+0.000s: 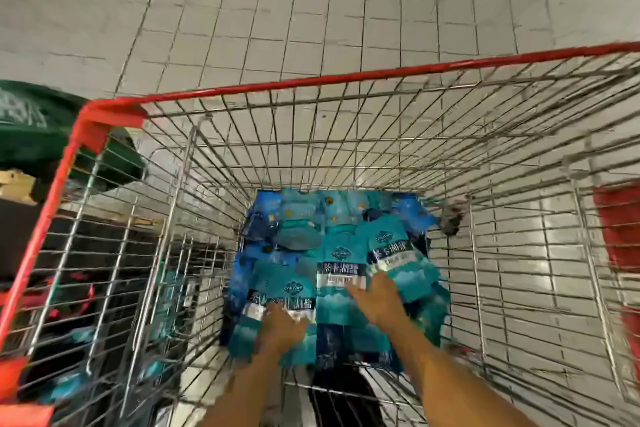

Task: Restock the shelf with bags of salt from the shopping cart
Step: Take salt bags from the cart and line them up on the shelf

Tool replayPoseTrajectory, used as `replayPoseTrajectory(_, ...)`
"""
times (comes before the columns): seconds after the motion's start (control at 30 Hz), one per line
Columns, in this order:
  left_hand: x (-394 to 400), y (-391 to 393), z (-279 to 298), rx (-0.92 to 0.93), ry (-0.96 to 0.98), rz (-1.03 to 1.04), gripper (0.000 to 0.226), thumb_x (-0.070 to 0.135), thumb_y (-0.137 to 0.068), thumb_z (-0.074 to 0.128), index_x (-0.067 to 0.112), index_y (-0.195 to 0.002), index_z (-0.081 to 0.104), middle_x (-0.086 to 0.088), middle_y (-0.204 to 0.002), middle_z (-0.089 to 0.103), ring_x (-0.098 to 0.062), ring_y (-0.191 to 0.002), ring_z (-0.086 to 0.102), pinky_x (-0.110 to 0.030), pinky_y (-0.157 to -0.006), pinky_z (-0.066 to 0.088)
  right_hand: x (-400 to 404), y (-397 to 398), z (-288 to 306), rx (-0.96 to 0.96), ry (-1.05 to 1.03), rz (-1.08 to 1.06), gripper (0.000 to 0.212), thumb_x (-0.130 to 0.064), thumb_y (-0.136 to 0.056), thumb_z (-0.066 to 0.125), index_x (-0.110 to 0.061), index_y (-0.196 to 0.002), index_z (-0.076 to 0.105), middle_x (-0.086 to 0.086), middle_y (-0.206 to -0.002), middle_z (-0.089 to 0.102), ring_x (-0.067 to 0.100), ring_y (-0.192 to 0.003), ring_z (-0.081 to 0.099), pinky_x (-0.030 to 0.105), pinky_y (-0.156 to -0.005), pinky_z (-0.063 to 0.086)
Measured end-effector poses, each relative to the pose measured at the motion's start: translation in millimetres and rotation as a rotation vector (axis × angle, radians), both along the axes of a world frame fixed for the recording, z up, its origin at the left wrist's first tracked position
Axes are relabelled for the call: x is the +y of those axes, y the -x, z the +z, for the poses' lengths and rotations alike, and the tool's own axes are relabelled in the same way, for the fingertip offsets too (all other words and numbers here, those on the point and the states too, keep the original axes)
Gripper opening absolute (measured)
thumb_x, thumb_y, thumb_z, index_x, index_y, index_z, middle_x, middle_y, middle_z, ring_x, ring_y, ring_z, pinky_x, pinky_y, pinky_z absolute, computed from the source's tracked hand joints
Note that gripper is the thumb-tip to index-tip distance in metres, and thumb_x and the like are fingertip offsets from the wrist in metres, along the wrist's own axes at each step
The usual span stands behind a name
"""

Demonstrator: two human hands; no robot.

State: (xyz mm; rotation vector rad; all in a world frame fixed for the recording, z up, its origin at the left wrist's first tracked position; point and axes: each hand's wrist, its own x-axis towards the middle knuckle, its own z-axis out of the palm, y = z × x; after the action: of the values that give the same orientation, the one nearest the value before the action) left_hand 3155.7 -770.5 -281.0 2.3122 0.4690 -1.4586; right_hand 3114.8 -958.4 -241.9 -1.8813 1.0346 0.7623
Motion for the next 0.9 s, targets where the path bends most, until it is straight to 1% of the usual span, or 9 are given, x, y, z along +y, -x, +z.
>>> replayPoseTrajectory(0.07, -2, 9, -29, -0.038, -0.096, 0.041, 0.077, 0.035, -0.083, 0.073, -0.003, -0.140, 0.038, -0.024, -0.139, 0.048, -0.039, -0.126, 0.049, -0.043, -0.103, 0.044, 6, -6, -33, 0.058, 0.012, -0.021, 0.060, -0.052, -0.085, 0.069, 0.001, -0.111, 0.056, 0.019, -0.119, 0.060, 0.033, -0.104, 0.063, 0.040, -0.087, 0.052)
replayPoseTrajectory(0.17, -9, 18, -45, -0.161, -0.174, 0.055, 0.069, 0.026, -0.080, 0.075, -0.006, -0.134, 0.045, -0.030, -0.141, 0.041, -0.046, -0.128, 0.042, -0.052, -0.106, 0.038, 20, -16, -64, 0.153, 0.187, -0.028, 0.081, -0.054, -0.082, 0.072, 0.003, -0.134, 0.046, 0.021, -0.132, 0.056, 0.035, -0.116, 0.060, 0.042, -0.097, 0.050)
replayPoseTrajectory(0.27, -21, 16, -38, -0.145, -0.464, 0.012, 0.101, 0.053, -0.069, 0.082, -0.004, -0.136, 0.032, -0.025, -0.136, 0.044, -0.040, -0.123, 0.049, -0.046, -0.098, 0.048, 33, -17, -73, 0.233, 0.321, -0.055, 0.091, -0.052, -0.082, 0.074, 0.001, -0.143, 0.031, 0.019, -0.139, 0.052, 0.035, -0.120, 0.058, 0.044, -0.097, 0.050)
replayPoseTrajectory(0.37, -21, 15, -42, -0.251, -0.525, 0.063, 0.072, 0.039, -0.081, 0.075, 0.002, -0.133, 0.042, -0.019, -0.131, 0.053, -0.035, -0.117, 0.055, -0.045, -0.093, 0.051, 38, -17, -77, 0.220, 0.289, -0.060, 0.070, -0.052, -0.083, 0.073, 0.000, -0.124, 0.049, 0.014, -0.113, 0.065, 0.032, -0.101, 0.065, 0.040, -0.087, 0.051)
replayPoseTrajectory(0.4, -17, 15, -45, -0.271, -0.521, 0.100, 0.066, 0.037, -0.080, 0.075, 0.004, -0.130, 0.047, -0.017, -0.127, 0.057, -0.034, -0.114, 0.057, -0.044, -0.091, 0.052, 39, -19, -78, 0.192, 0.243, -0.112, 0.055, -0.047, -0.085, 0.072, -0.001, -0.111, 0.054, 0.013, -0.102, 0.066, 0.031, -0.094, 0.065, 0.037, -0.080, 0.051)
replayPoseTrajectory(0.47, -13, 17, -49, -0.265, -0.461, 0.177, 0.086, 0.049, -0.058, 0.085, 0.007, -0.125, 0.052, -0.015, -0.124, 0.060, -0.034, -0.112, 0.058, -0.045, -0.091, 0.052, 41, -21, -81, 0.166, 0.191, -0.195, 0.044, -0.042, -0.087, 0.072, -0.001, -0.100, 0.060, 0.014, -0.100, 0.067, 0.029, -0.092, 0.064, 0.034, -0.072, 0.049)
replayPoseTrajectory(0.57, -12, 22, -48, -0.220, -0.441, 0.129, 0.124, 0.068, -0.037, 0.086, 0.009, -0.136, 0.040, -0.016, -0.141, 0.046, -0.035, -0.128, 0.046, -0.047, -0.104, 0.040, 46, -20, -80, 0.147, 0.187, -0.256, 0.060, -0.044, -0.084, 0.075, 0.001, -0.121, 0.058, 0.018, -0.123, 0.064, 0.032, -0.111, 0.061, 0.036, -0.086, 0.050)
replayPoseTrajectory(0.77, -9, 23, -41, -0.223, -0.170, 0.319, 0.079, 0.045, -0.053, 0.090, 0.008, -0.112, 0.052, -0.015, -0.107, 0.068, -0.034, -0.092, 0.067, -0.046, -0.081, 0.057, 31, 3, -62, 0.018, -0.062, -0.387, 0.068, -0.029, -0.077, 0.083, -0.001, -0.132, 0.052, 0.015, -0.137, 0.056, 0.030, -0.121, 0.055, 0.039, -0.101, 0.046)
replayPoseTrajectory(0.9, -4, 10, -11, -0.163, -0.092, 0.284, 0.099, 0.053, -0.056, 0.089, 0.004, -0.128, 0.042, -0.018, -0.121, 0.061, -0.037, -0.104, 0.061, -0.042, -0.084, 0.052, 1, 23, -29, -0.011, -0.191, -0.348, 0.044, -0.024, -0.074, 0.086, -0.004, -0.104, 0.059, 0.003, -0.111, 0.057, 0.020, -0.101, 0.059, 0.020, -0.074, 0.046)
